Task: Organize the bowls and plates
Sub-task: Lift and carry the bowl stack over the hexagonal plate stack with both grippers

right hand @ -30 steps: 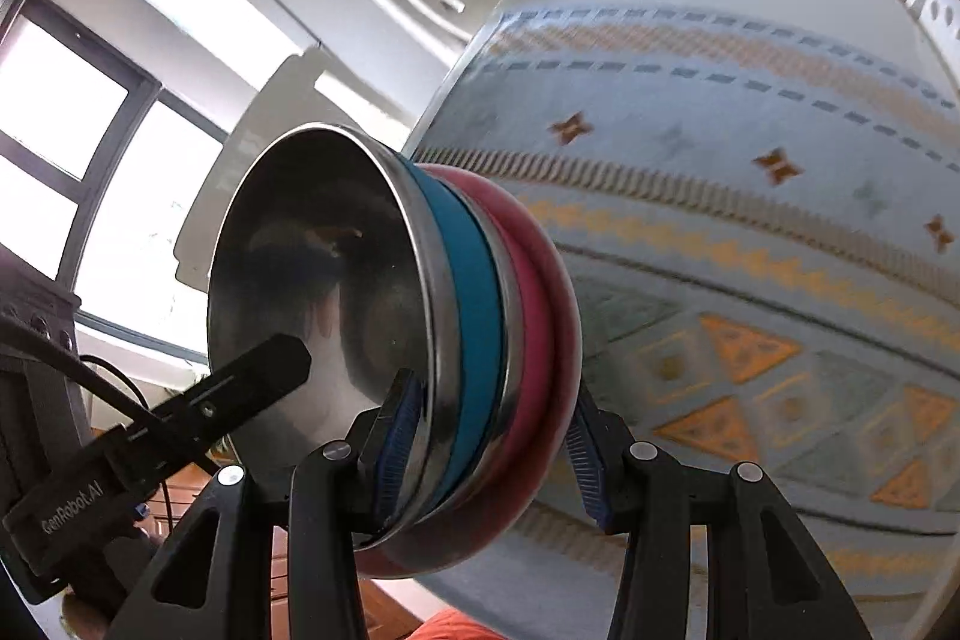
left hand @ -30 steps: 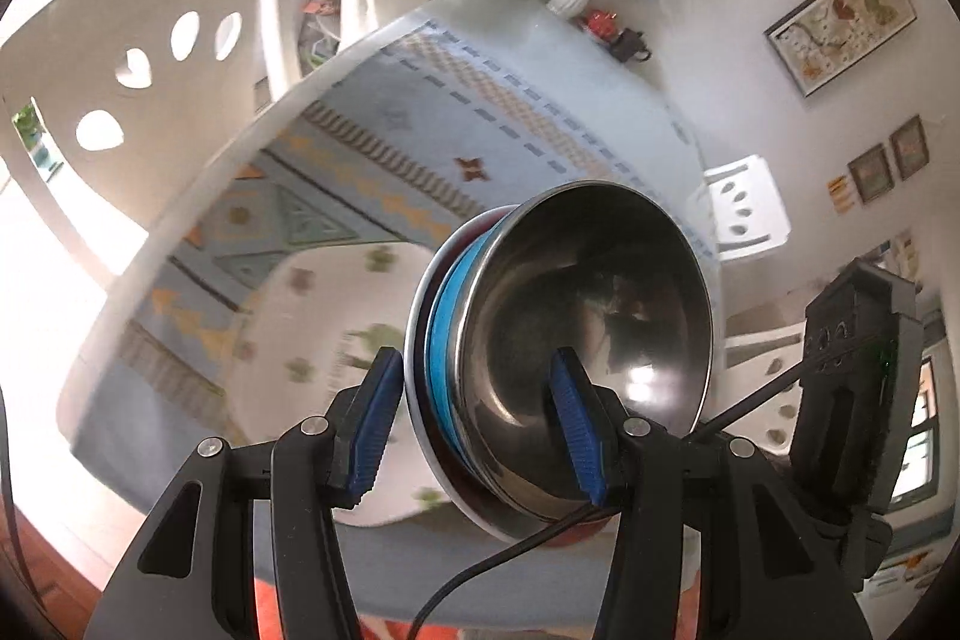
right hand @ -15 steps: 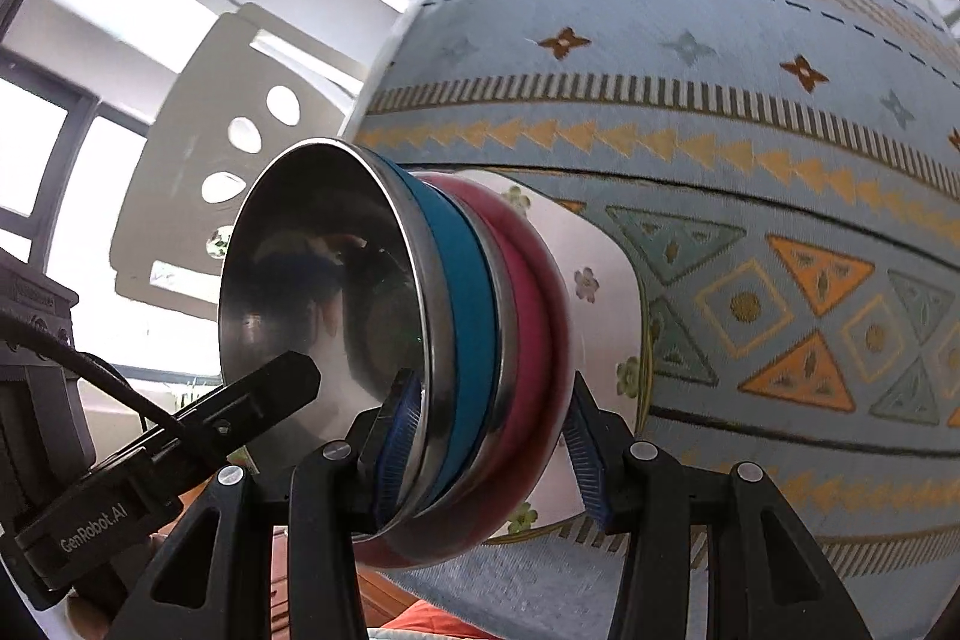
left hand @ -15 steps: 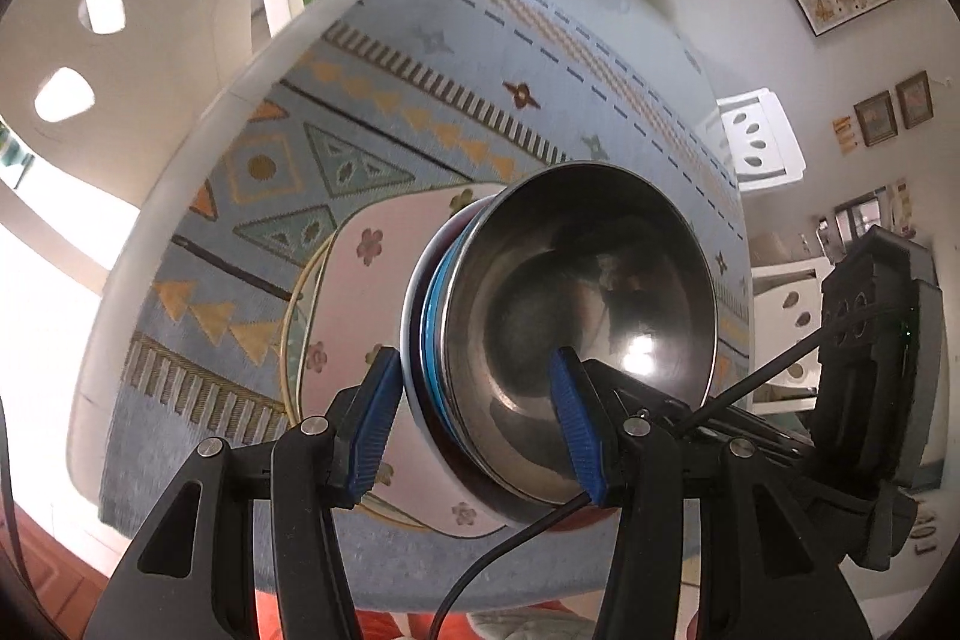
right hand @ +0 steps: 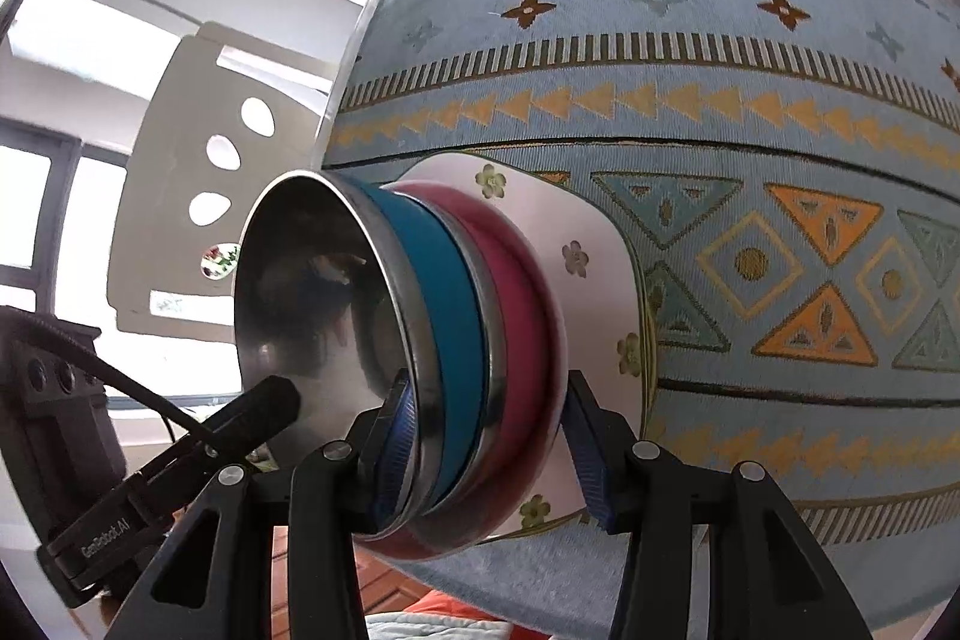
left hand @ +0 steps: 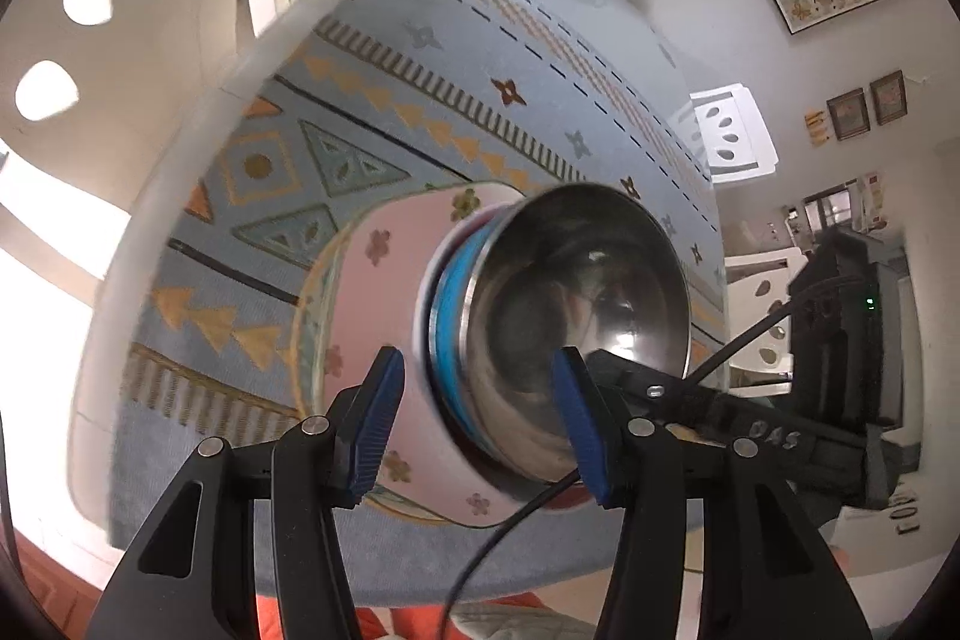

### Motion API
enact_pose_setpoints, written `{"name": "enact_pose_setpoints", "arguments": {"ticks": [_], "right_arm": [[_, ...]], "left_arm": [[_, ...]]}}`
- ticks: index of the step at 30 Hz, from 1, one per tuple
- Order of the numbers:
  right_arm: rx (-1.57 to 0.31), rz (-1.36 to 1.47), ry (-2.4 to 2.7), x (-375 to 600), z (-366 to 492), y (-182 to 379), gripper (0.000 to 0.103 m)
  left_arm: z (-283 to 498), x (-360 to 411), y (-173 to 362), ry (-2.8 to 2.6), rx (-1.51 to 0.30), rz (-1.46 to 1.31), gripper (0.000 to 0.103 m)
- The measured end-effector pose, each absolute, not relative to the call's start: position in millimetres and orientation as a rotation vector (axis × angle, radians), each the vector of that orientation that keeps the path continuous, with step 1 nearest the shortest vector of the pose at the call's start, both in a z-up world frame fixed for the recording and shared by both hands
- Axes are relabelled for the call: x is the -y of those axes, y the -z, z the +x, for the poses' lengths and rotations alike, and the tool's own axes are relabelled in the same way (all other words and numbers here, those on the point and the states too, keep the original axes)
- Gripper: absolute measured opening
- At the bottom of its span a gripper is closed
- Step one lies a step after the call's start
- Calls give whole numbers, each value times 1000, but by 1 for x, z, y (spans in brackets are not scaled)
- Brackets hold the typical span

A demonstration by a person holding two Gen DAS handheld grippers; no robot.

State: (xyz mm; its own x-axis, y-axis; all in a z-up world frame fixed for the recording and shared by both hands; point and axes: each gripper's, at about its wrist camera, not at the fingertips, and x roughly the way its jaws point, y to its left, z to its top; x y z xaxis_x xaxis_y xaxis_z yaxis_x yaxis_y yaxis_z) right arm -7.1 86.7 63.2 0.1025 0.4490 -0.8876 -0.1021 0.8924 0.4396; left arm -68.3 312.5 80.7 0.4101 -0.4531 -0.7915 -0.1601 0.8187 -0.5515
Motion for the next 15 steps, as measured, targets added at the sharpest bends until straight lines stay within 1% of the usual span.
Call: {"name": "enact_pose_setpoints", "arguments": {"ticks": [6,12,14,15], "right_arm": [[-1364,284,-370,-87,-18,-89,49],[-1194,103,-331,-100,-26,-140,50],[-1146,89,-329,-104,-30,-157,56],[-1126,107,-334,-104,-33,-165,57]], "left_arm": [[-73,-317,-97,180,-1105,-541,49],[-76,-319,-128,202,-1025,-465,50],[-78,-319,-142,257,-1006,-491,50],[-80,-320,-151,304,-981,-533,50]]}}
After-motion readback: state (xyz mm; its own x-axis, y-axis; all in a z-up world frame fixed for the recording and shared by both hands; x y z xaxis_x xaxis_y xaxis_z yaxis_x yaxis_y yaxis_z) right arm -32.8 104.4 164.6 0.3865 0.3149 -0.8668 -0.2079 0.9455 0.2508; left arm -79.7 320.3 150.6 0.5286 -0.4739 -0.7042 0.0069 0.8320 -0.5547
